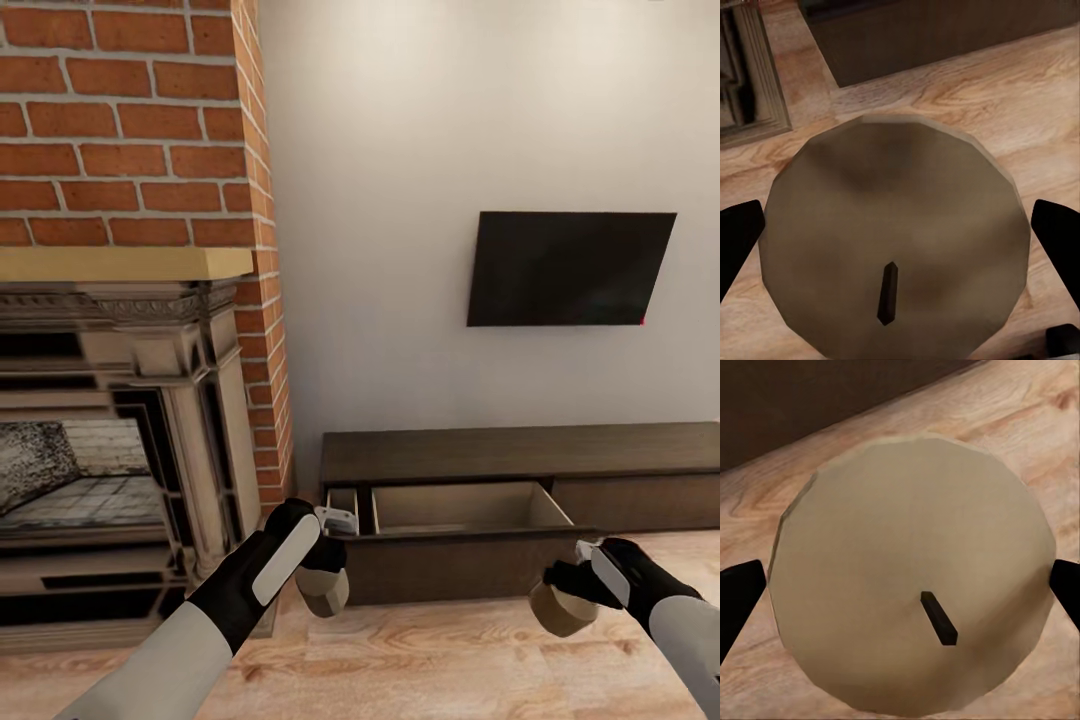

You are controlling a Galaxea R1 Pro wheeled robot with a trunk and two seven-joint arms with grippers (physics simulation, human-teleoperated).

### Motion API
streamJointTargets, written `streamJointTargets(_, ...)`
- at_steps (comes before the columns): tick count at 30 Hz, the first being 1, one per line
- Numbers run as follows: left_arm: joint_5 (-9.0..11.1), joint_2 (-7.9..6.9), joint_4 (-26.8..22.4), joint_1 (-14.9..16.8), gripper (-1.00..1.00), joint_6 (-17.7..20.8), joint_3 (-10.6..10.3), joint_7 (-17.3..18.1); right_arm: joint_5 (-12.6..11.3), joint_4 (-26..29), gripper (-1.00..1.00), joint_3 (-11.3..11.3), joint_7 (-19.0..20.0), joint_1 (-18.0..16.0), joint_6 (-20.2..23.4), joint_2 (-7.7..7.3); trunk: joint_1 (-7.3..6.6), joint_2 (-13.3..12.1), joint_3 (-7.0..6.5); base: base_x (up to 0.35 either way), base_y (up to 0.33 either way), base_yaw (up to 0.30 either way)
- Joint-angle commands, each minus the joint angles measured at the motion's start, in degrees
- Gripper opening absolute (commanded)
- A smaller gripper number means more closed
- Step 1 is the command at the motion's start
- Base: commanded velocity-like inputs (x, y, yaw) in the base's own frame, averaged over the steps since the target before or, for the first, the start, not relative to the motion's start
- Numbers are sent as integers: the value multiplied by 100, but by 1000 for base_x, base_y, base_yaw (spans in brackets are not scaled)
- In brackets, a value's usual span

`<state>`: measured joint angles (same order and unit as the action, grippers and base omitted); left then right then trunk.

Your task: Place each of the two pumpkins and all three candles from the living room inside a cabinet in the living room (use any cabinet), then make sure every cabinet is closed, and position the cauldron so it is next to a table in the living room.

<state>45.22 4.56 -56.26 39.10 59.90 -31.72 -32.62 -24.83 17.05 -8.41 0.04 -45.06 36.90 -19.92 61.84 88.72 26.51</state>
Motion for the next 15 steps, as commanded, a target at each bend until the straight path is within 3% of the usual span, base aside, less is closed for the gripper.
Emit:
streamJointTargets(1,57,-2,-6,4,-100,10,-9,-61,-44,19,-100,-33,-144,-61,205,24,-23,-38,-12,0,0,0)
streamJointTargets(3,57,-5,-13,3,-100,10,-10,-73,-71,14,-100,-28,-473,-315,637,179,-67,-118,-48,0,0,0)
streamJointTargets(6,65,-7,-24,2,-100,10,-10,-209,-91,3,-100,-23,-639,-500,914,390,-133,-238,-102,0,0,0)
streamJointTargets(10,78,2,-36,2,-100,10,-5,-390,-105,4,-100,-15,-711,-568,1294,562,-220,-399,-174,0,0,0)
streamJointTargets(15,80,10,-47,2,-100,10,-3,-461,-61,12,-100,-16,-737,-587,1433,699,-330,-599,-263,0,0,0)
